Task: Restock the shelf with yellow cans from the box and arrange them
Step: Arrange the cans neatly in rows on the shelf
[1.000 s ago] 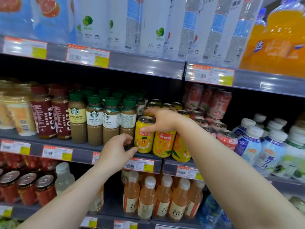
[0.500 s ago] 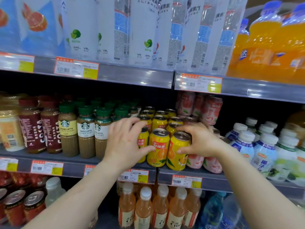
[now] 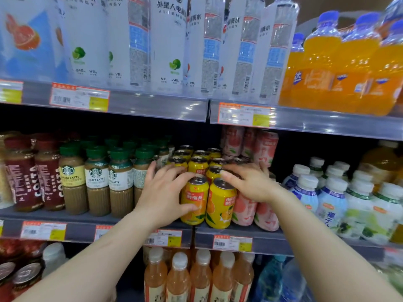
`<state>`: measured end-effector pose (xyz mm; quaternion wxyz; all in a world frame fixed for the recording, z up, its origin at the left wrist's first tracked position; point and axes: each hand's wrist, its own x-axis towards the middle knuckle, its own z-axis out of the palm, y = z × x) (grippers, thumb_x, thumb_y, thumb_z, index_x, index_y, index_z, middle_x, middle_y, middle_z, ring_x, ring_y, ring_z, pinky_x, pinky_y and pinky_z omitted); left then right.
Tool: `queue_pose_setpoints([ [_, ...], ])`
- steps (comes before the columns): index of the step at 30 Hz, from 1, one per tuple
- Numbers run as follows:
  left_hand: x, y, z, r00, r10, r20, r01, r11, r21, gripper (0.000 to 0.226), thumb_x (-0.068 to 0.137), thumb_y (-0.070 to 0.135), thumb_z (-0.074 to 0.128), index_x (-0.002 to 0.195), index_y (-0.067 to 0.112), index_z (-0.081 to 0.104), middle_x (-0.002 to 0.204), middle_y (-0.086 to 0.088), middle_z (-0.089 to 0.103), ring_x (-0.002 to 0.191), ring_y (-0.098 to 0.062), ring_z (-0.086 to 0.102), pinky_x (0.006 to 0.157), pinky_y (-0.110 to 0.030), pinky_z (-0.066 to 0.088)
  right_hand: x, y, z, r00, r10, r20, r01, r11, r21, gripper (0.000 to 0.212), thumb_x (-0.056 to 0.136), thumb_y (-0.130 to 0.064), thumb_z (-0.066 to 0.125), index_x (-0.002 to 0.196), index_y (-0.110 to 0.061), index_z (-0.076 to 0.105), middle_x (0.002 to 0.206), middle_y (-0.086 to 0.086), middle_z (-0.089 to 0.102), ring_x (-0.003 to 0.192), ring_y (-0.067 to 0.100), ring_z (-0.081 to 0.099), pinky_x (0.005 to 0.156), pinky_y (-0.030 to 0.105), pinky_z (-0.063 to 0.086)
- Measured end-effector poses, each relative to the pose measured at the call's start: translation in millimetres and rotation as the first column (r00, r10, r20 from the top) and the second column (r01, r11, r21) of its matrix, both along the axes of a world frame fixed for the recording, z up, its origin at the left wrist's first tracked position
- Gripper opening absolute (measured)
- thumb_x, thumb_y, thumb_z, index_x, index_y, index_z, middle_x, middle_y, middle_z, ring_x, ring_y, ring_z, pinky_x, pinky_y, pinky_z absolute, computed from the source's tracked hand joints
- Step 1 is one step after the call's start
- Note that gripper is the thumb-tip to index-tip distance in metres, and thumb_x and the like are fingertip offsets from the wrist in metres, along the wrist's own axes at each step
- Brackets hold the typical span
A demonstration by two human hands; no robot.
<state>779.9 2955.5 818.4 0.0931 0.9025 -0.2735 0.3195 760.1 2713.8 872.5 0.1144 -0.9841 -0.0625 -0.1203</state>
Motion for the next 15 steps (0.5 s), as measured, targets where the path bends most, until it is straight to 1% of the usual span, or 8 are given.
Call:
queue_pose_setpoints([
  [3,0.6,12.8,-6.2,0.999,-0.012,0.029,0.013,0.999,-0.040,0.082,0.062,0.072,0.064,0.133,0.035,0.048,0.137,0.005,0.051,0.134,-0.023,0.037,0.116,-0.051,0.001,16.0,-3.1,7.6,0.996,0.012,-0.085,-0.012,1.000,-0.006,0.048,0.103,-0.051,0.019,0.143,-0.040,0.042,0.156,-0.006,0.035,0.145,0.026,0.023,0.114,0.041,0.008],
  [4,-0.2,17.0,-8.3,0.999,-0.007,0.038,0.009,0.998,-0.060,0.081,0.062,0.072,0.063,0.132,0.034,0.049,0.135,0.005,0.052,0.133,-0.024,0.038,0.116,-0.051,0.002,22.3,-4.5,9.0,0.991,0.037,-0.125,-0.039,0.999,-0.016,0.049,0.103,-0.050,0.017,0.143,-0.040,0.044,0.156,-0.005,0.036,0.145,0.026,0.024,0.114,0.040,0.009],
  [7,-4.8,24.8,-15.7,0.999,0.015,0.034,-0.011,0.992,-0.128,0.081,0.061,0.074,0.057,0.130,0.032,0.051,0.133,0.004,0.054,0.132,-0.023,0.038,0.116,-0.056,0.011,37.1,-10.6,9.6,0.980,0.088,-0.180,-0.094,0.995,-0.025,0.059,0.095,-0.062,0.012,0.136,-0.044,0.051,0.152,-0.005,0.041,0.143,0.024,0.028,0.118,0.045,0.016],
  [8,-5.9,26.3,-18.6,0.999,0.018,0.027,-0.014,0.989,-0.145,0.081,0.061,0.075,0.054,0.130,0.032,0.052,0.132,0.004,0.055,0.132,-0.023,0.038,0.115,-0.058,0.014,40.2,-13.0,9.6,0.978,0.101,-0.181,-0.102,0.995,0.003,0.056,0.099,-0.058,0.014,0.134,-0.041,0.054,0.152,-0.004,0.042,0.143,0.023,0.029,0.118,0.043,0.017],
  [9,-6.9,27.9,-21.1,1.000,0.022,0.018,-0.018,0.987,-0.158,0.081,0.061,0.076,0.052,0.129,0.031,0.053,0.132,0.004,0.055,0.132,-0.024,0.039,0.114,-0.059,0.015,42.1,-15.1,9.8,0.976,0.122,-0.181,-0.117,0.993,0.034,0.052,0.102,-0.052,0.018,0.133,-0.037,0.057,0.151,-0.003,0.043,0.143,0.021,0.029,0.118,0.036,0.017],
  [11,-6.5,30.4,-25.4,1.000,0.027,0.006,-0.025,0.985,-0.173,0.082,0.061,0.078,0.050,0.128,0.030,0.054,0.132,0.003,0.056,0.132,-0.024,0.039,0.114,-0.057,0.014,42.6,-17.6,12.6,0.968,0.169,-0.186,-0.147,0.981,0.123,0.048,0.105,-0.045,0.023,0.130,-0.030,0.062,0.149,-0.005,0.045,0.142,0.016,0.032,0.112,0.024,0.017],
  [13,-4.9,31.6,-27.9,1.000,0.024,0.003,-0.023,0.981,-0.192,0.083,0.061,0.078,0.050,0.128,0.029,0.055,0.132,0.004,0.056,0.132,-0.021,0.036,0.115,-0.054,0.011,45.7,-16.8,14.6,0.962,0.202,-0.184,-0.164,0.965,0.205,0.045,0.104,-0.046,0.030,0.124,-0.029,0.065,0.143,-0.006,0.051,0.137,0.013,0.040,0.110,0.023,0.023],
  [15,-3.5,30.7,-28.1,1.000,0.012,0.004,-0.011,0.973,-0.229,0.084,0.061,0.079,0.051,0.128,0.030,0.055,0.131,0.005,0.056,0.131,-0.019,0.035,0.115,-0.053,0.010,51.0,-11.9,17.2,0.964,0.210,-0.160,-0.164,0.952,0.260,0.041,0.099,-0.052,0.039,0.122,-0.031,0.066,0.133,-0.009,0.058,0.125,0.012,0.052,0.107,0.028,0.037],
])
